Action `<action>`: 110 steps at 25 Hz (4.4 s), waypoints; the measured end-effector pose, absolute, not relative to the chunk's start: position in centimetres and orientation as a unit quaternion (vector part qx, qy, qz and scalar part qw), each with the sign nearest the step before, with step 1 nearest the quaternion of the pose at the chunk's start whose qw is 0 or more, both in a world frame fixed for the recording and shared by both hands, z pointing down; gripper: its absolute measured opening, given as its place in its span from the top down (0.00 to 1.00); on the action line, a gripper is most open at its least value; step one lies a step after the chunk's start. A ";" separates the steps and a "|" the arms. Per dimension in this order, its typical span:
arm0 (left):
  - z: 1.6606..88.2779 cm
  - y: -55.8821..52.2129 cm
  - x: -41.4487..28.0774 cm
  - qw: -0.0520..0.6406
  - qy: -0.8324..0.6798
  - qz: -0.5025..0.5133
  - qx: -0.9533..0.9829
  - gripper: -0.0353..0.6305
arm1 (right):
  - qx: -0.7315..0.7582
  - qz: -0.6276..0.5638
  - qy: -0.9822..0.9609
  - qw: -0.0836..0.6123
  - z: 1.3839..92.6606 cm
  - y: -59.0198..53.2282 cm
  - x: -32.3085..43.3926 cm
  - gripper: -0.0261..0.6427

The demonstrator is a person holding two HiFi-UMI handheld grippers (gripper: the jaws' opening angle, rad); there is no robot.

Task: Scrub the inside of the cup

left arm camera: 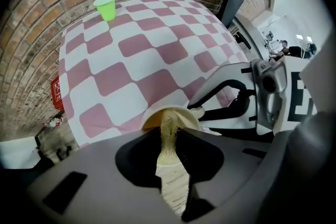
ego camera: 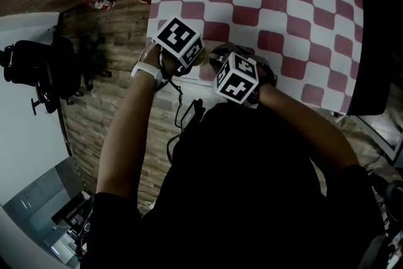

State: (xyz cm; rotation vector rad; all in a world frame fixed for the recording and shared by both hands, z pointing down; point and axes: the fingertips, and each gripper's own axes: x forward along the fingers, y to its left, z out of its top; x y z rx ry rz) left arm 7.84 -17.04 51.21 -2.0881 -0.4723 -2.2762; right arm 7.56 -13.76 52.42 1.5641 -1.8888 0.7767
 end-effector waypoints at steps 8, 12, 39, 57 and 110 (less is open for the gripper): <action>51.1 -15.5 8.5 -0.128 -0.153 -0.690 -0.696 0.83 | 0.589 0.287 -0.699 0.288 52.5 -13.7 8.1 0.84; 47.8 -15.8 8.5 -0.206 -0.153 -0.627 -0.736 0.83 | 0.589 0.287 -0.700 0.285 52.5 -13.6 8.1 0.84; 52.4 -16.6 7.9 0.206 -0.197 -0.706 -0.648 0.83 | 0.586 0.291 -0.701 0.285 52.4 -13.6 8.0 0.84; 40.0 -18.4 7.2 0.209 -0.128 -0.599 -0.762 0.83 | 0.586 0.289 -0.700 0.287 52.3 -13.6 8.1 0.84; 47.0 -15.8 4.8 0.547 -0.401 -0.588 -0.441 0.83 | 0.593 0.296 -0.694 0.280 52.0 -13.1 8.3 0.84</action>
